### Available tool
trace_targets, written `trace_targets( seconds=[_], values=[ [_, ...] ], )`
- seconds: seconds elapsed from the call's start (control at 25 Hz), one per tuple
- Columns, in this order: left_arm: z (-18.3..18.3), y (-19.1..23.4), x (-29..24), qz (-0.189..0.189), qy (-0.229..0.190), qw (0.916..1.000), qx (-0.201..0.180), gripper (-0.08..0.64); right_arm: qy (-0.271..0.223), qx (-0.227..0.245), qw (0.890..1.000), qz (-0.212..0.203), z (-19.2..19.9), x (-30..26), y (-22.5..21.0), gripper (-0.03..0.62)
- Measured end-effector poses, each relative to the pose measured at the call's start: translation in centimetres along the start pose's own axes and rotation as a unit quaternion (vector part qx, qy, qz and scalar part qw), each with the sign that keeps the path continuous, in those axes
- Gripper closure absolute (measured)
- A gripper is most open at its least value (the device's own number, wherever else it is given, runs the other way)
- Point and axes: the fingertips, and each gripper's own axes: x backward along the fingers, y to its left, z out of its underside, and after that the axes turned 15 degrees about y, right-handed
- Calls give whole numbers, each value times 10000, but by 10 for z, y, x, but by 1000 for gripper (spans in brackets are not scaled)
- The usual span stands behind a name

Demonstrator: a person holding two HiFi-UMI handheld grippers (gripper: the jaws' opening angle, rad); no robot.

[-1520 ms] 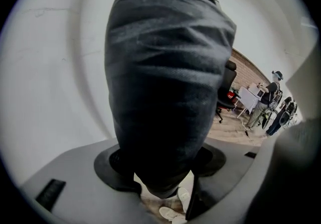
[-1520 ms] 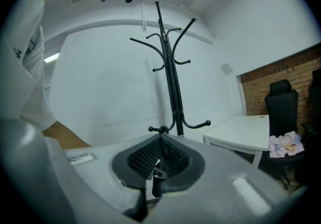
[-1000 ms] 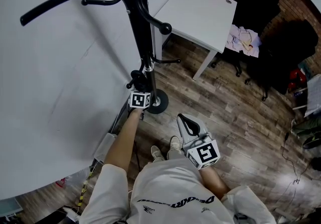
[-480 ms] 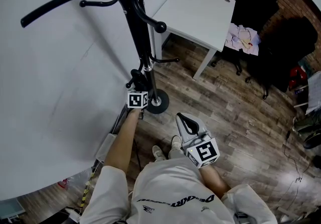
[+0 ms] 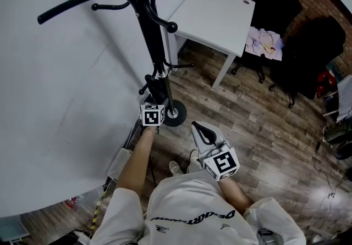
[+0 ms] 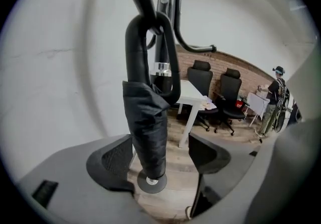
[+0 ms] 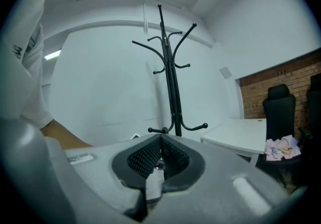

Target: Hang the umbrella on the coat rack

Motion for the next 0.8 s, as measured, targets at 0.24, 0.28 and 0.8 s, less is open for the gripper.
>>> trace_targets(
  seconds=[0.24, 0.28, 0.8],
  values=[
    [5, -7, 31, 137, -375, 9981, 474, 218, -134, 115, 9998, 43, -9, 8, 4, 595],
    [6, -8, 38, 150, -436, 9975, 535, 218, -149, 123, 9998, 51, -9, 11, 5, 595],
    [4, -40, 134, 329, -1332, 9852, 1029, 316, -356, 157, 9991, 168, -24, 22, 10, 595]
  ],
)
